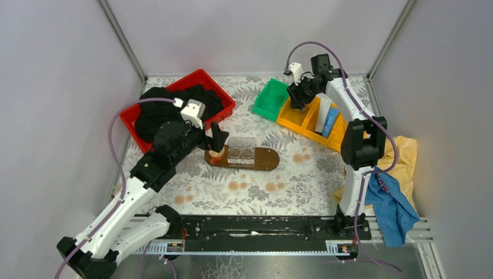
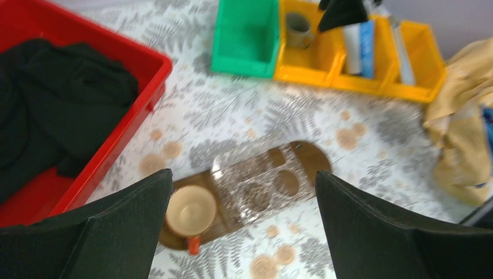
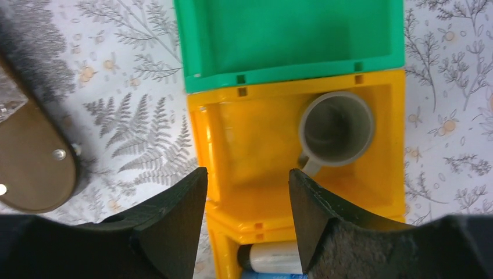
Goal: Prepare toiletry sets of a toothbrush and toothpaste on the tray
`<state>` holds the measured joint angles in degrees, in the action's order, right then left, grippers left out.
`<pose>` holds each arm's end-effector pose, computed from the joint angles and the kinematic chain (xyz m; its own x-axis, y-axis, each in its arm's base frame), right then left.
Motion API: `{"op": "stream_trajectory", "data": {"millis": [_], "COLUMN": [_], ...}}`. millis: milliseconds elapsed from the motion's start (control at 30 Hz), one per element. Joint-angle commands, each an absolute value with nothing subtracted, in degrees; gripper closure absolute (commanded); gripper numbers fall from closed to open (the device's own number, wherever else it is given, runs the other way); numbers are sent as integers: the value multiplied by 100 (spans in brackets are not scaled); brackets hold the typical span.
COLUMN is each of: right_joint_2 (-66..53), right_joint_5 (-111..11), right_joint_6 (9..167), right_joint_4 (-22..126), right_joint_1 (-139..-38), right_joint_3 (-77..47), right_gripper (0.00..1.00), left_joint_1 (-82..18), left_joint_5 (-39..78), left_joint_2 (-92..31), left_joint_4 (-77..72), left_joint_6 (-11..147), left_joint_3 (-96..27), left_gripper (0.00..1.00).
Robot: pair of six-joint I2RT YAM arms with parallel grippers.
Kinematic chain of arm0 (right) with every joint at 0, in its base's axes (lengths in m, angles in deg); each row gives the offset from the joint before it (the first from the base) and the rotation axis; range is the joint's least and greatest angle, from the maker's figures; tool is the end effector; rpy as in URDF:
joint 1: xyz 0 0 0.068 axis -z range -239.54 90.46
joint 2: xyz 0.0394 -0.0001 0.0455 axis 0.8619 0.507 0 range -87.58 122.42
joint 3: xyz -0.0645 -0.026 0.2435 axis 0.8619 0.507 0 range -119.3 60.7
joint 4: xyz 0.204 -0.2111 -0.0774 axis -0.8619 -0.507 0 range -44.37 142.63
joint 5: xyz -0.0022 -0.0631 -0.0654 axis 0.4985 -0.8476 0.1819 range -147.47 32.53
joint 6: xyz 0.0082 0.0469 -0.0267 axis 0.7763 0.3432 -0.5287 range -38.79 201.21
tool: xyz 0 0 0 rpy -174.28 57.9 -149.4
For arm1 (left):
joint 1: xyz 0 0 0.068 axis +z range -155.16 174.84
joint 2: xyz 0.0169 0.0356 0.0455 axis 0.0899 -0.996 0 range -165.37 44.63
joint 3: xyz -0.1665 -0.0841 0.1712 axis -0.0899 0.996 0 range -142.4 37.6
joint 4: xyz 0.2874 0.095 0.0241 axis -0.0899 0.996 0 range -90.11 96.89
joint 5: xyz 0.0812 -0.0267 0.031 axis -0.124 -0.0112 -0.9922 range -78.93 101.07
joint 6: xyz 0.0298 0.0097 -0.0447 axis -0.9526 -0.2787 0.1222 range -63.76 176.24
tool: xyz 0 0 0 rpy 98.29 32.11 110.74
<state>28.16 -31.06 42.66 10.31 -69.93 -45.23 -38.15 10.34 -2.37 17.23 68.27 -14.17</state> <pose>0.4760 0.1039 0.2585 -0.3393 -0.6297 -0.6988 -0.8204 0.5616 -0.1077 0.2061 -0.1332 0.3515 -0.2901 -0.0602 -0.9551 0.4842 0.8516 -0.2007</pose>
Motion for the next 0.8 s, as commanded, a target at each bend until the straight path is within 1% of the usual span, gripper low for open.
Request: {"op": "stream_trajectory", "data": {"millis": [0, 333, 467, 767], "right_joint_2": [3248, 4094, 4262, 4515], "right_joint_5": [-3422, -3758, -3875, -4098], "right_joint_6": [3977, 3864, 3917, 3959], "right_joint_4": [765, 721, 839, 1051], "right_joint_1": [-7041, -7142, -7146, -7146], "right_joint_3": [-5305, -5981, -6026, -6051], "right_gripper": [40, 46, 48, 49], "left_joint_1": [-3506, -2856, -2836, -2825], "left_joint_5": [1210, 1333, 1241, 1265], "left_joint_2": [-293, -80, -4, -19], "left_joint_4": [1578, 1054, 1027, 1035], "left_joint_6": [6358, 6281, 6257, 6248], "left_joint_3": [-960, -300, -242, -224], "left_gripper": [0, 0, 0, 0]}}
